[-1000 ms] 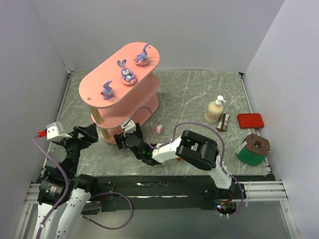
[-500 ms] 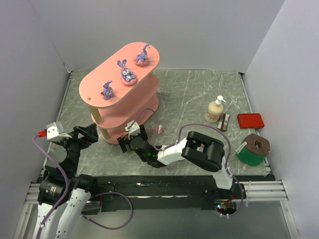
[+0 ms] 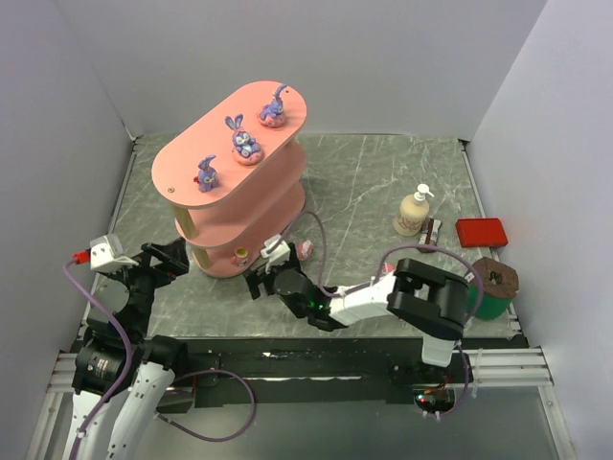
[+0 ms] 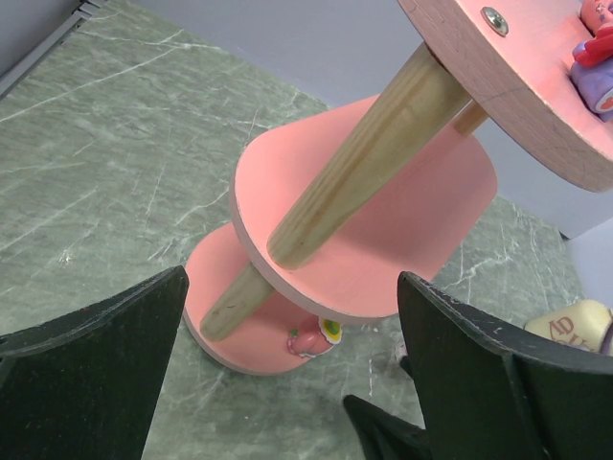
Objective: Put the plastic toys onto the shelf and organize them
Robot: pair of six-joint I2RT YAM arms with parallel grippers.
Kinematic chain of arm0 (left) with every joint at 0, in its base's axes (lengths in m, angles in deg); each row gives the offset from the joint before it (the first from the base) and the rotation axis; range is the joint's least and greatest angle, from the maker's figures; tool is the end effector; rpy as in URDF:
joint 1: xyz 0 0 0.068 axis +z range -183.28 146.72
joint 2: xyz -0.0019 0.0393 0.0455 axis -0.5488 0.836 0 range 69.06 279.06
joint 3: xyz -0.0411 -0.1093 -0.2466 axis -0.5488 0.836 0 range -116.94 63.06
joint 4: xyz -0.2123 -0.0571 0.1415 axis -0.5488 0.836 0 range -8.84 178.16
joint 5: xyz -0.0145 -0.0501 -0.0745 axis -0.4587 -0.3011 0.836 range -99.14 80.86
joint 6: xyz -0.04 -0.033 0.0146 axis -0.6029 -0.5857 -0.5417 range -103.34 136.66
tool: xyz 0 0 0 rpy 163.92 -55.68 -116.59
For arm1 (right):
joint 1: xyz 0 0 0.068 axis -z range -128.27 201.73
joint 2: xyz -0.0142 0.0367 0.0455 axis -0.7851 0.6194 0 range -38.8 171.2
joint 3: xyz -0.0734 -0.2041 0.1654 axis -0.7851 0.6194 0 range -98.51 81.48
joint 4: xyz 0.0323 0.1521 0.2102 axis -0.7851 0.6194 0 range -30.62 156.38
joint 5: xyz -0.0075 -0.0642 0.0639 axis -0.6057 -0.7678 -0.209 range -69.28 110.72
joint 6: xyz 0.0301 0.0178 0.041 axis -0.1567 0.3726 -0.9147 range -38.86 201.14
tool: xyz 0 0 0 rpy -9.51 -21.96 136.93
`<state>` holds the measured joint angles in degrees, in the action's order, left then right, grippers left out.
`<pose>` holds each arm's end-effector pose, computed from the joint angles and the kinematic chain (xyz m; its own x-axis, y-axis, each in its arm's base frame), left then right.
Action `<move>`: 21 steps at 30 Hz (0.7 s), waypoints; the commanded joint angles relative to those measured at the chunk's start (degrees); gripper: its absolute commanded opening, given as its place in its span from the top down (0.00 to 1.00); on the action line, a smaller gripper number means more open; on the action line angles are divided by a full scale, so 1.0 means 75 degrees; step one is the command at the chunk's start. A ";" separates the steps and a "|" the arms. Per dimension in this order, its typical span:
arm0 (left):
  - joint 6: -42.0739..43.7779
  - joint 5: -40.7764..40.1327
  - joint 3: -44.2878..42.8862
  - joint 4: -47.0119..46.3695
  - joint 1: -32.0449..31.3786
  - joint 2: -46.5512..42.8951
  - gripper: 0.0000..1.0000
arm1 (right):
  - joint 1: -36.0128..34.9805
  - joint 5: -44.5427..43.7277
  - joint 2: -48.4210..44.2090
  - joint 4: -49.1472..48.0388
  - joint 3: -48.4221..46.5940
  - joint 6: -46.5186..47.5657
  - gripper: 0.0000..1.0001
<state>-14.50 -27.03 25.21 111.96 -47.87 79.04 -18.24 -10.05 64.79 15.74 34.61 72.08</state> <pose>0.0571 -0.0036 0.3213 -0.0127 -0.5054 -0.8628 -0.0747 0.8609 -0.5032 0.1433 0.3400 0.1745 -0.1769 -0.0899 -0.9801 -0.6164 0.7864 0.0391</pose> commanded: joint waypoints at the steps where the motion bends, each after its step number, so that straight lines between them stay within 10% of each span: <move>1: -0.0029 -0.0064 -0.0052 -0.0100 0.0023 -0.0030 0.04 | 0.0095 -0.0562 -0.0897 -0.0111 0.0692 0.0083 0.03; 14: -0.0041 -0.0064 -0.0052 -0.0100 0.0023 -0.0006 0.04 | 0.1232 -0.0751 -0.1578 -0.1047 0.2522 -0.0584 0.19; 21: -0.0041 -0.0052 -0.0052 -0.0100 0.0023 0.0052 0.04 | 0.2321 0.1381 -0.1402 -0.3426 0.3916 -0.1159 0.25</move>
<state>-14.50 -27.03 25.21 112.10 -47.87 79.04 -3.80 -8.01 54.34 3.85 61.10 66.66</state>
